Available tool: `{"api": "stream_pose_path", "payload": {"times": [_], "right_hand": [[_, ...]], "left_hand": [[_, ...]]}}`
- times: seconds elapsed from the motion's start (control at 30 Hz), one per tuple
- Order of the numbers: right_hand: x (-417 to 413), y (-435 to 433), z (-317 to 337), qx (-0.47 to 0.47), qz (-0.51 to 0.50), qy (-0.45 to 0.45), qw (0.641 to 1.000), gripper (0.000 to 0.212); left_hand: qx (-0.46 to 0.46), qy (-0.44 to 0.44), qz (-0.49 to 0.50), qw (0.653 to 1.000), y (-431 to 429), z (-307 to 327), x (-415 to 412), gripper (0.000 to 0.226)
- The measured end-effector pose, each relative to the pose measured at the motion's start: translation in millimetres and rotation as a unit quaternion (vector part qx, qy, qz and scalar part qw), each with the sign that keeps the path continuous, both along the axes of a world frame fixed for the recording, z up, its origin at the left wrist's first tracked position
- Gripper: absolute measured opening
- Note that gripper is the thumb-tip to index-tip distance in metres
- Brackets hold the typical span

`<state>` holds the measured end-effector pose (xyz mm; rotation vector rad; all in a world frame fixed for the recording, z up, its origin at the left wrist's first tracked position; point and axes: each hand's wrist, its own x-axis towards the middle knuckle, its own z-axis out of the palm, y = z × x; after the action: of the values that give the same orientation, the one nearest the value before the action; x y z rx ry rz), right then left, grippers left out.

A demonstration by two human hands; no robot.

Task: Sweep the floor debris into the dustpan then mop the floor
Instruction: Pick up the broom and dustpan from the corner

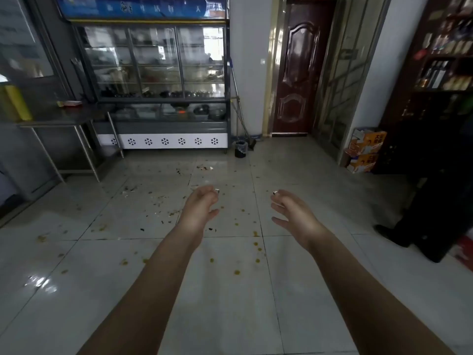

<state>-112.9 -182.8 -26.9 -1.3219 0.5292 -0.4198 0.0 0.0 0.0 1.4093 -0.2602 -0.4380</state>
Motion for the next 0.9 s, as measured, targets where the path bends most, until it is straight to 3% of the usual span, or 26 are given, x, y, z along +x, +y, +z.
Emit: {"api": "stream_pose_path", "payload": {"times": [0.57, 0.9], "right_hand": [[30.0, -208.4, -7.6, 0.022, -0.002, 0.008, 1.0, 0.053], [61.2, -296.3, -25.3, 0.05, -0.037, 0.014, 0.998, 0.048]], "left_hand": [[-0.016, 0.038, 0.009, 0.999, -216.2, -2.9, 22.1, 0.025], [0.004, 0.018, -0.017, 1.0, -298.2, -11.7, 48.1, 0.032]]}}
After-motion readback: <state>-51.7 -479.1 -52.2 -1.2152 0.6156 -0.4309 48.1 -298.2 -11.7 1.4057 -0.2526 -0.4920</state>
